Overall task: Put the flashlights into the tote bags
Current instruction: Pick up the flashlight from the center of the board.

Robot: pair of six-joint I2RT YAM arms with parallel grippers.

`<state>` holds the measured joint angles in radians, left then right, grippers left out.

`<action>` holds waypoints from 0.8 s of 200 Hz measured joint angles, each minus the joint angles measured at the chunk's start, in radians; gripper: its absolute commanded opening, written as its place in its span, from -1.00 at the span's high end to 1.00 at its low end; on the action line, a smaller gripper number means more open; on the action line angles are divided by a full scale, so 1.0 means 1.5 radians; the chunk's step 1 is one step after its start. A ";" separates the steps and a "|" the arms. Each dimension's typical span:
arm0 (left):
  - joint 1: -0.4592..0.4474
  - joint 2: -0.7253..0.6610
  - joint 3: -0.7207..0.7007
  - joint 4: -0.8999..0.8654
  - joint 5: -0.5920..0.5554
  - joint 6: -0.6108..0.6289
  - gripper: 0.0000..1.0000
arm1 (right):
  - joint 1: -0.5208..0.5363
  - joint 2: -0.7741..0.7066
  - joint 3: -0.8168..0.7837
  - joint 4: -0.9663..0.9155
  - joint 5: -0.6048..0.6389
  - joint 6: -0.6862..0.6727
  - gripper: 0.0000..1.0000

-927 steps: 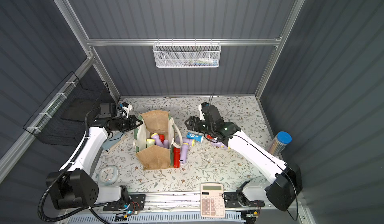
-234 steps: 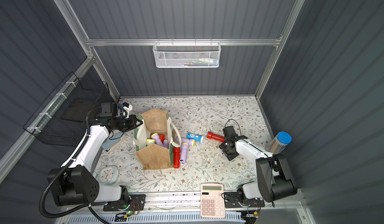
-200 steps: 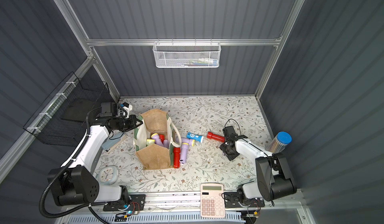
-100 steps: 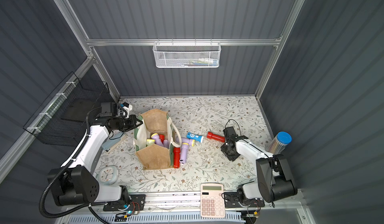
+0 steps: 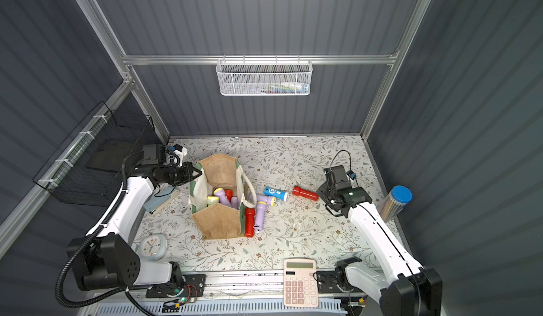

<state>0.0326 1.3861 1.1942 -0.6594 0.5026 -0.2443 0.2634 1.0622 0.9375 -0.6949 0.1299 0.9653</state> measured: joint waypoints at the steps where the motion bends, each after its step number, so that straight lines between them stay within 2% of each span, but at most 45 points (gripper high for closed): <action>1: 0.000 0.000 0.000 0.000 0.000 0.000 0.91 | 0.001 -0.001 0.002 0.000 0.000 -0.001 0.78; 37: 0.000 0.000 0.000 0.000 0.004 0.000 0.92 | 0.032 -0.012 0.056 0.028 -0.025 -0.040 0.73; 77: 0.000 0.000 0.000 0.000 0.008 0.000 0.94 | 0.099 0.040 0.142 0.075 -0.086 -0.081 0.66; 160: 0.000 -0.005 0.000 -0.001 0.019 0.000 0.95 | 0.266 0.303 0.394 0.170 -0.261 -0.145 0.65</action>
<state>0.0326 1.3785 1.1942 -0.6609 0.5304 -0.2443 0.6617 1.5162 1.5288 -0.4404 -0.2623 0.7471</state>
